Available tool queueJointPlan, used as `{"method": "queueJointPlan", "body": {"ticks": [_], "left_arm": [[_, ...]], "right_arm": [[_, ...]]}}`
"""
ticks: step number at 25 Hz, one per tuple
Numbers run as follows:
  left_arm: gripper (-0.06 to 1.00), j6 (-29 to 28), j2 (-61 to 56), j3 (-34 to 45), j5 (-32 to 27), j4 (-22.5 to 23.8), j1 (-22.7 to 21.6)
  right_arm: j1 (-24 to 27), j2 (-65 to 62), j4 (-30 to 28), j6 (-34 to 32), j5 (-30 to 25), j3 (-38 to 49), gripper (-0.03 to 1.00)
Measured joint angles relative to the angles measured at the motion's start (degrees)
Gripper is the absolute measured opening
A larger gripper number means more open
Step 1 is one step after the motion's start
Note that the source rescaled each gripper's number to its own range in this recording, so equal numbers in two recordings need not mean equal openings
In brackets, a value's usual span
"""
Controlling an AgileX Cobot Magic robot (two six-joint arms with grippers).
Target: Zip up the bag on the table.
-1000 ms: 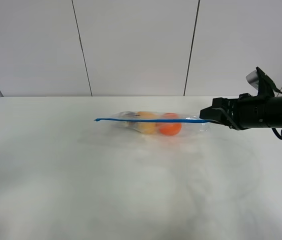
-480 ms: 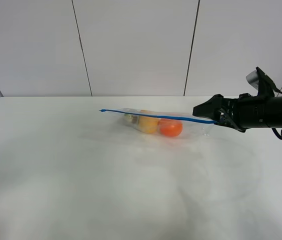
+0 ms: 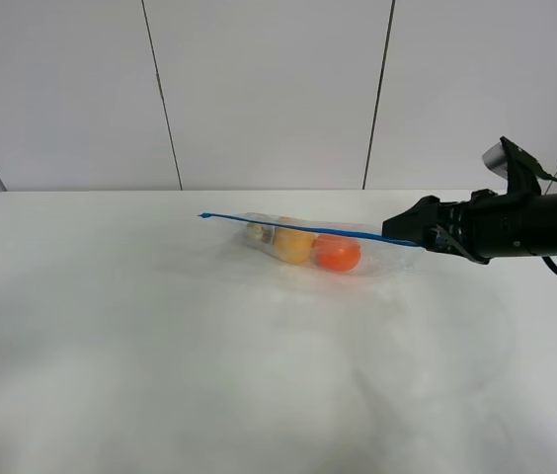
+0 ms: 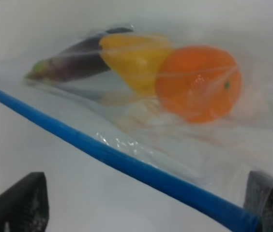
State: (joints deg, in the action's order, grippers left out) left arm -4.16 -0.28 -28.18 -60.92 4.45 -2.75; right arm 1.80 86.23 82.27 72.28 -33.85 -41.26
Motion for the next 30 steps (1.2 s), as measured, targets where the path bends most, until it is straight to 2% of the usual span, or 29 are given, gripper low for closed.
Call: {"method": "queueJointPlan", "body": {"ticks": [3, 11, 18, 24, 30], "left_arm": [[0.76, 0.0, 0.0, 0.0, 0.0, 0.0, 0.0], [0.76, 0.0, 0.0, 0.0, 0.0, 0.0, 0.0], [0.76, 0.0, 0.0, 0.0, 0.0, 0.0, 0.0], [0.76, 0.0, 0.0, 0.0, 0.0, 0.0, 0.0], [0.76, 0.0, 0.0, 0.0, 0.0, 0.0, 0.0]], "right_arm": [[0.0, 0.0, -2.0, 0.3, 0.8, 0.0, 0.87], [0.0, -2.1, -12.4, 0.6, 11.2, 0.0, 0.87], [0.0, -4.9, -16.8, 0.6, 16.8, 0.0, 0.87], [0.1, -6.1, -18.4, 0.4, 18.6, 0.0, 0.87], [0.1, -6.1, -25.3, -6.6, 22.0, 0.0, 0.87]]}}
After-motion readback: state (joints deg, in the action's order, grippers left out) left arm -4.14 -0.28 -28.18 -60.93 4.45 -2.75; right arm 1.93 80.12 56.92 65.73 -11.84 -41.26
